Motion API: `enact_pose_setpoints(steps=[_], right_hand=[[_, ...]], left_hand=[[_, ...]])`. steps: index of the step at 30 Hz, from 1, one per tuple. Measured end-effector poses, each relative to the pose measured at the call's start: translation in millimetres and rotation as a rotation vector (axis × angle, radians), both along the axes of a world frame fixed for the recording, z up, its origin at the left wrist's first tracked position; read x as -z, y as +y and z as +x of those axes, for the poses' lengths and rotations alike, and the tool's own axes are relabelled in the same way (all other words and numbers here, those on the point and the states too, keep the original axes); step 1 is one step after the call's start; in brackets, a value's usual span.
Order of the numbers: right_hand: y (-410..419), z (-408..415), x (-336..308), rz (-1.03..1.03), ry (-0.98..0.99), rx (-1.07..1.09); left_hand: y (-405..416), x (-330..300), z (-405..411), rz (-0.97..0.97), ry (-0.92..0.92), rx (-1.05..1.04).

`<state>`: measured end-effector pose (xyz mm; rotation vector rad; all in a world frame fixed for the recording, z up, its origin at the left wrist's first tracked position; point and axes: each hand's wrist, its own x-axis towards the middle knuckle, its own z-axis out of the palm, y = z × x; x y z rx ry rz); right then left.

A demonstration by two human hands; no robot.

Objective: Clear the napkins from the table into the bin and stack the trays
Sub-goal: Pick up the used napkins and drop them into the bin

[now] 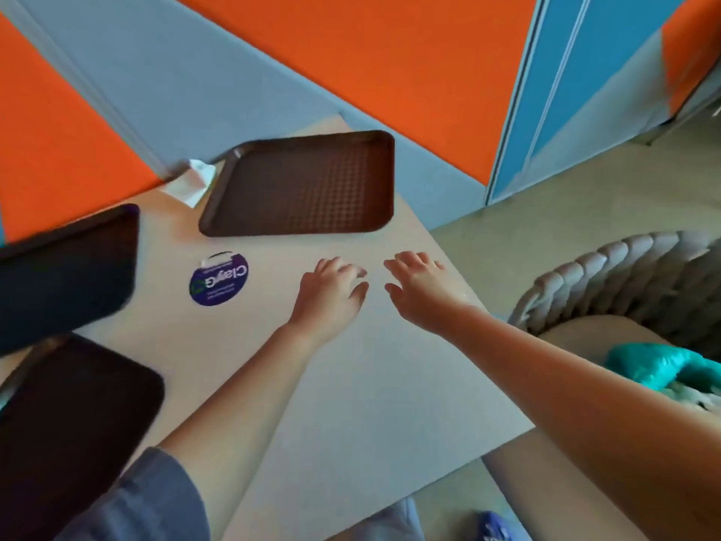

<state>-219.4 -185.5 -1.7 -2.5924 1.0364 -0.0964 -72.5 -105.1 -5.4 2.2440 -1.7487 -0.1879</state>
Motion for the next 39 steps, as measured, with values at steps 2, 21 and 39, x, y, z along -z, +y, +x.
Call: enact_pose_setpoints(steps=[2,21,39], right_hand=[[7,45,-11,-0.014,-0.001,-0.034],[16,301,-28,-0.008,0.061,-0.202],[-46,392,26,0.001,0.072,-0.248]], left_hand=[[13,-9,42,-0.009,-0.007,-0.059],[43,-9,338,-0.022,0.015,-0.507],[-68,61,430,-0.594,0.87,-0.956]])
